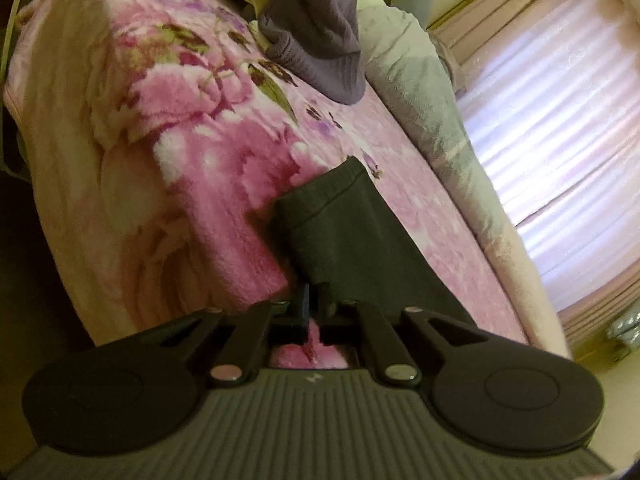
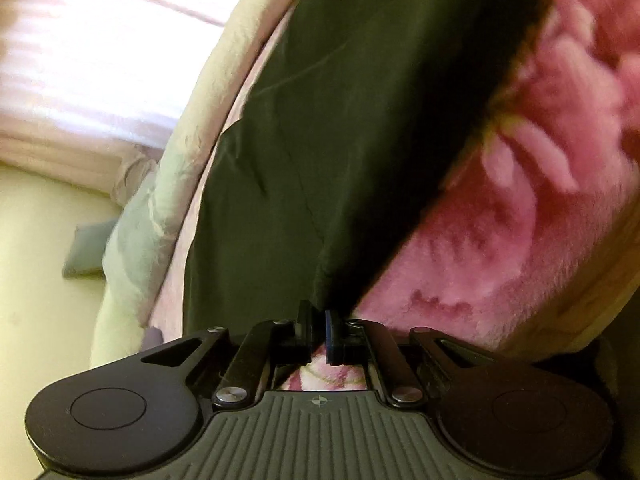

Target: Fold clothes

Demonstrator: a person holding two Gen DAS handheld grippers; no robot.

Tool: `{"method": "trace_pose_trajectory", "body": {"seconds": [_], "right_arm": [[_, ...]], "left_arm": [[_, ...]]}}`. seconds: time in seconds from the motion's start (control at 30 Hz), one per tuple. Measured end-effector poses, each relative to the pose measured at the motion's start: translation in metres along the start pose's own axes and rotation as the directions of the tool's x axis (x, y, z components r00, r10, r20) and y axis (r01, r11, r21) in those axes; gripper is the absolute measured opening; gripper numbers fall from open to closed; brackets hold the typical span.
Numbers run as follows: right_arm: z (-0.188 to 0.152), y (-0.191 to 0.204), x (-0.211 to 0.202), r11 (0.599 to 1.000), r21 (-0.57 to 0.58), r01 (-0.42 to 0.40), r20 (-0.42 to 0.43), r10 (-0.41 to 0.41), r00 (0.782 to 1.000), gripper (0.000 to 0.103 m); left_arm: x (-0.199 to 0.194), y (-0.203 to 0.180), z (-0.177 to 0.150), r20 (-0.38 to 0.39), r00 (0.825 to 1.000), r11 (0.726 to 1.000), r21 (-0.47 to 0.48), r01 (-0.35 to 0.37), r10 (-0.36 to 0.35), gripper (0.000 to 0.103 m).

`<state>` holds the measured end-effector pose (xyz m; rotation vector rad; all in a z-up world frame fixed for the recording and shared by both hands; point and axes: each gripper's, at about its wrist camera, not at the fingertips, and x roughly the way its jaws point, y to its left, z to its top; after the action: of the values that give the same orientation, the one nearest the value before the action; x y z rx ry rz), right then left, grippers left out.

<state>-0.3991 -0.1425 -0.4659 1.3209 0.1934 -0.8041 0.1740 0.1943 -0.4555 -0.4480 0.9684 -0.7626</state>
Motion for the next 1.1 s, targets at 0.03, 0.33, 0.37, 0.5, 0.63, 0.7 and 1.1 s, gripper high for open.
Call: {"method": "trace_pose_trajectory", "body": {"seconds": [0.03,0.33,0.37,0.5,0.63,0.7,1.1], "right_arm": [[0.002,0.005,-0.004,0.999,-0.041,0.01,0.001,-0.01,1.0,0.042],[0.05,0.015,-0.067,0.891,-0.308,0.334,0.317,-0.235,0.919,0.052],[0.058,0.016,-0.068,0.865,-0.331,0.377,0.352,-0.258,0.9,0.052],[0.082,0.02,-0.056,0.727,-0.449,0.519,0.456,-0.313,0.833,0.052],[0.073,-0.005,-0.037,0.64,-0.52,0.566,0.448,-0.361,0.818,0.052],[0.073,-0.017,-0.033,0.634,-0.537,0.556,0.421,-0.37,0.828,0.052],[0.224,-0.027,-0.09,0.83,-0.38,0.408,0.416,-0.24,0.877,0.09]], "left_arm": [[-0.003,0.0,0.002,-0.002,1.0,1.0,-0.005,-0.013,0.013,0.009],[-0.015,-0.078,-0.011,-0.061,0.998,0.972,0.234,0.031,-0.017,0.008],[-0.008,-0.096,-0.02,-0.093,0.994,0.956,0.283,0.073,-0.048,0.008],[0.023,-0.175,-0.069,-0.246,0.957,0.851,0.46,0.253,-0.151,0.008],[0.068,-0.233,-0.134,-0.443,0.889,0.735,0.565,0.376,-0.115,0.011],[0.079,-0.243,-0.154,-0.443,0.895,0.704,0.618,0.35,-0.056,0.008],[0.122,-0.339,-0.139,-0.597,0.772,0.638,0.513,0.575,-0.216,0.018]]}}
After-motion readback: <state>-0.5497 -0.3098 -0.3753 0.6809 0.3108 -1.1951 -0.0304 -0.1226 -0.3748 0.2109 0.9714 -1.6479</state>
